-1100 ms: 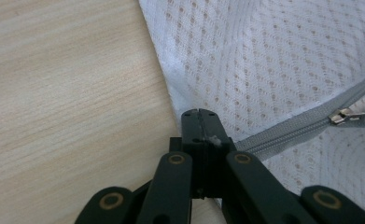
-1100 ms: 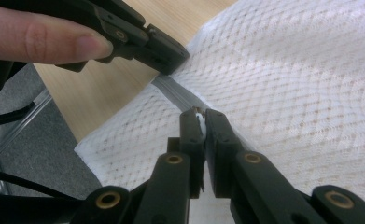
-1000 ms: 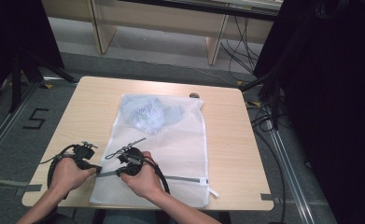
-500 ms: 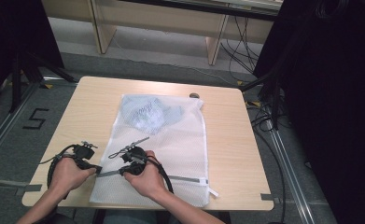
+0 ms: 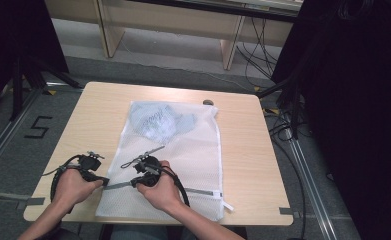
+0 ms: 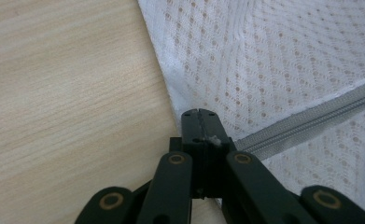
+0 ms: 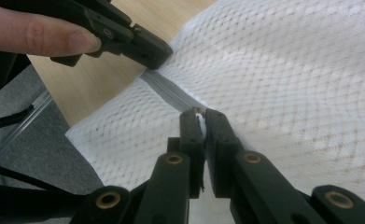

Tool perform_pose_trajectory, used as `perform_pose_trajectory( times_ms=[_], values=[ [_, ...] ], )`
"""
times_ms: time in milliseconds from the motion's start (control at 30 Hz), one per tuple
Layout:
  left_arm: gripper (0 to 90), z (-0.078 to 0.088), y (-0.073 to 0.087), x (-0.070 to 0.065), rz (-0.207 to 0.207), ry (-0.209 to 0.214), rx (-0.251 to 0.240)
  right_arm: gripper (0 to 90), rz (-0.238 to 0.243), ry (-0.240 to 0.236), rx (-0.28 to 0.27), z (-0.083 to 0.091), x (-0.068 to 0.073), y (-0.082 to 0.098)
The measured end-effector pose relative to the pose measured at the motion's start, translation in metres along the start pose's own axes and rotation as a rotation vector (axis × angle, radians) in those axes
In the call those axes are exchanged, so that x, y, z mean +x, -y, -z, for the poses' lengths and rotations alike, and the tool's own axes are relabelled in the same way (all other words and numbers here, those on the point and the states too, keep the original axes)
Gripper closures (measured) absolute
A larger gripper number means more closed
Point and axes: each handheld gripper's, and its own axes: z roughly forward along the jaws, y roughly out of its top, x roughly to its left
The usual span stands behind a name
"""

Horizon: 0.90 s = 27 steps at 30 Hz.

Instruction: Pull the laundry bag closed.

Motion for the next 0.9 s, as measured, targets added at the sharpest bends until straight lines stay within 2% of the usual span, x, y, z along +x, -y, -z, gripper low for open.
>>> perform_pose_trajectory(
  times_ms=[133, 167, 400, 500, 533, 600, 633, 667, 700, 833, 867, 900],
  values=[
    [89.9, 0.0009, -0.0001, 0.0011, -0.015, -0.001, 0.011, 87.1, -0.023, 0.006, 0.013, 0.0023, 0.0004, 0.0006],
    [89.9, 0.0009, -0.0001, 0.0011, -0.015, -0.001, 0.011, 87.1, 0.0, 0.002, 0.001, 0.0018, -0.0012, 0.0008],
    [89.9, 0.0009, -0.0001, 0.0012, -0.015, 0.0, 0.011, 87.1, -0.014, 0.004, 0.008, 0.0045, -0.0031, 0.0022],
    [89.9, 0.001, -0.0003, 0.0014, -0.017, -0.003, 0.013, 87.1, -0.005, -0.001, 0.002, 0.0051, -0.0044, 0.0027],
    [89.9, 0.0007, -0.0002, 0.0021, -0.024, 0.001, 0.008, 87.1, -0.024, -0.001, 0.009, 0.0059, -0.0038, 0.0029],
    [89.9, 0.0009, -0.0001, 0.0014, -0.016, -0.003, 0.011, 87.1, -0.014, -0.004, 0.004, 0.0067, -0.0046, 0.003],
    [89.9, 0.0008, -0.0002, 0.0017, -0.022, 0.0, 0.01, 87.1, -0.027, -0.005, 0.01, 0.0075, -0.0046, 0.0031],
    [89.9, 0.0008, 0.0, 0.0011, -0.014, -0.001, 0.009, 87.1, -0.013, -0.003, 0.001, 0.0075, -0.0057, 0.0031],
    [89.9, 0.0007, -0.0002, 0.0017, -0.022, 0.001, 0.008, 87.1, -0.025, -0.009, 0.003, 0.0089, -0.0063, 0.0034],
    [89.9, 0.0007, -0.0001, 0.0014, -0.017, 0.001, 0.009, 87.1, -0.013, -0.002, -0.001, 0.0102, -0.0079, 0.0041],
    [89.9, 0.001, -0.0002, 0.0013, -0.015, -0.002, 0.013, 87.1, -0.024, -0.003, 0.004, 0.0105, -0.008, 0.0045],
    [89.9, 0.0007, -0.0002, 0.0019, -0.024, 0.0, 0.008, 87.1, -0.019, -0.001, 0.002, 0.0104, -0.0085, 0.0051]
  ],
)
